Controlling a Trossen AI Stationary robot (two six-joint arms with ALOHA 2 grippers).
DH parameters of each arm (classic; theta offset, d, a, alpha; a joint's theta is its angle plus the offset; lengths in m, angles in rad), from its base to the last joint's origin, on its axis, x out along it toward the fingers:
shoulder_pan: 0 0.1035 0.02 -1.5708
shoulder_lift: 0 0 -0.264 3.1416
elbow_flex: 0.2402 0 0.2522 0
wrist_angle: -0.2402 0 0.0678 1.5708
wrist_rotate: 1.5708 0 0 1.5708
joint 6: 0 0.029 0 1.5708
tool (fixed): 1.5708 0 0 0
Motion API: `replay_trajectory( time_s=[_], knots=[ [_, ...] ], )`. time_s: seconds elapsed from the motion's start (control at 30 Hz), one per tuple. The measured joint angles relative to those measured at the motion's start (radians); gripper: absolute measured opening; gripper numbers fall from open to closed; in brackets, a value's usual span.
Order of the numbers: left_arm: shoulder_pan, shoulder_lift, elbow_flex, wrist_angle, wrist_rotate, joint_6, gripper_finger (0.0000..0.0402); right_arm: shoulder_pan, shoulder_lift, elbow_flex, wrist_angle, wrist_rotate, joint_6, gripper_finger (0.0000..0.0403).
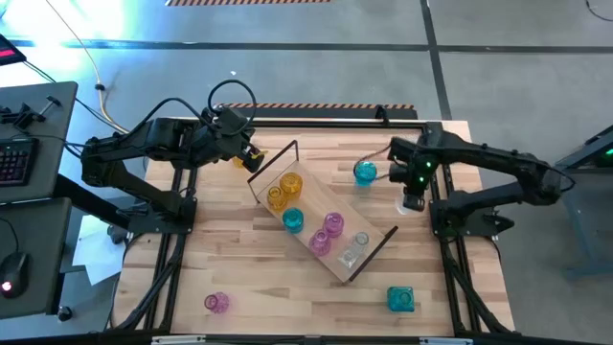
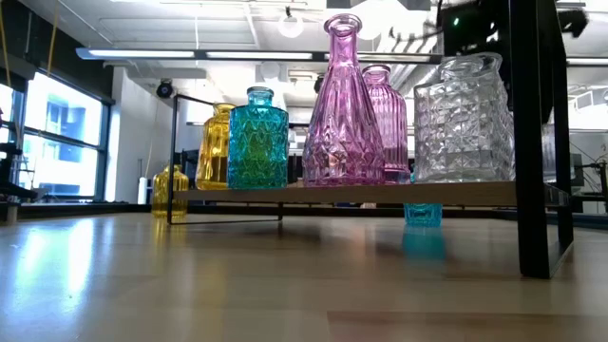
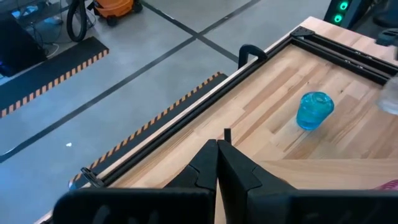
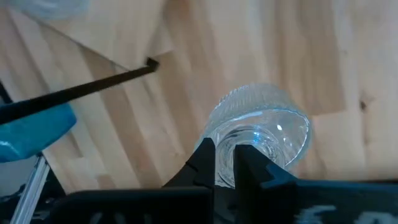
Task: Sort vases onto shelf
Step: Put the crystal vase on the shelf
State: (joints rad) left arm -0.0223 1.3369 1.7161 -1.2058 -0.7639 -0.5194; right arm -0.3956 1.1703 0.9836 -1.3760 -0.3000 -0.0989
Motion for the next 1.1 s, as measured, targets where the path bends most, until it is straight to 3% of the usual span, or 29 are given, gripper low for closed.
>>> replay_trajectory(
  time_s=[0.17, 0.33, 1.1],
  knots=[
    [0.0, 0.0, 0.0, 0.0, 0.0, 0.0, 0.0, 0.155, -0.025, 0.0, 0.045, 0.011, 0.075, 0.0004],
    [0.0, 0.0, 0.0, 0.0, -0.001, 0.0, 0.0, 0.26, -0.015, 0.001, 0.142, 0.091, 0.118, 0.0005],
    [0.0, 0.0, 0.0, 0.0, 0.001, -0.031, 0.0, 0.404, 0.05, 0.003, 0.359, -0.053, 0.148, 0.0006]
  ],
)
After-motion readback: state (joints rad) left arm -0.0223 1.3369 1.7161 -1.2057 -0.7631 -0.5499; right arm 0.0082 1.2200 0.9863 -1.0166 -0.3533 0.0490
